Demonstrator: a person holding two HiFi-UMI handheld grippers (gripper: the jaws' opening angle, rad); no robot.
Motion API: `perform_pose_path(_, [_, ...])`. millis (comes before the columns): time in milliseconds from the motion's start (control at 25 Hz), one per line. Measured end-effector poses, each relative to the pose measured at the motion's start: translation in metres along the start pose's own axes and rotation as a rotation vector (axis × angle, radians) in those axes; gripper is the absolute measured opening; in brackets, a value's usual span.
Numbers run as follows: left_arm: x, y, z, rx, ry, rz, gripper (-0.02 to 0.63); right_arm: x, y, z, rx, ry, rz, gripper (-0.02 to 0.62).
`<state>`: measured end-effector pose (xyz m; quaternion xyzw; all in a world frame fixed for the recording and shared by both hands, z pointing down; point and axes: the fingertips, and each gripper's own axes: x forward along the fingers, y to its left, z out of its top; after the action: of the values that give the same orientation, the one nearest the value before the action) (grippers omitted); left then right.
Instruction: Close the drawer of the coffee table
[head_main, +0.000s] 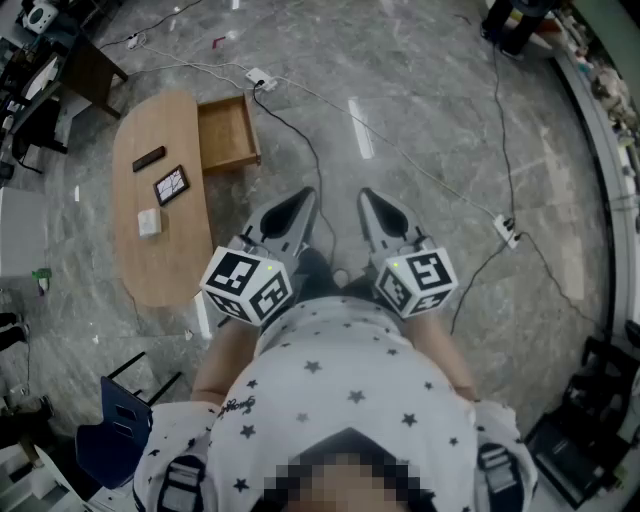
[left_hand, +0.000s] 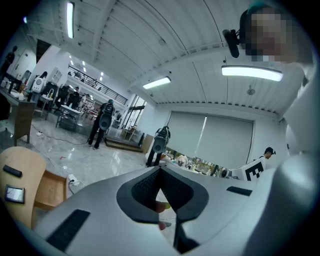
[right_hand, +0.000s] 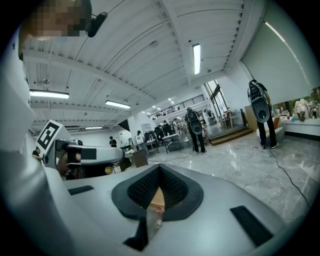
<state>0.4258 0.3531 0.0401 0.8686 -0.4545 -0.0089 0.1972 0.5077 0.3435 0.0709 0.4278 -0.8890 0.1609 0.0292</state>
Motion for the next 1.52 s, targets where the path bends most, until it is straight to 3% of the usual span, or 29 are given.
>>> perform_pose_path(400, [0.013, -0.006, -0.002, 0.026, 0.007, 0.036, 0.008, -0.008, -0.009, 0.012, 0.003, -0.039, 0.028, 0.008])
perform_pose_path(720, [0.025, 0.01, -0.005, 0.001, 0.014, 0.07, 0.008, 0.002, -0.021, 0.008, 0.0, -0.02, 0.013, 0.008])
perform_pose_path(1120, [0.065, 0.056, 0.01, -0.047, 0.022, 0.122, 0.008, 0.046, -0.048, 0.012, 0.015, 0.035, 0.003, 0.008])
perform_pose_path(1520, [0.115, 0.112, 0.033, -0.055, 0.026, 0.095, 0.008, 0.118, -0.073, 0.028, 0.018, 0.065, 0.024, 0.008])
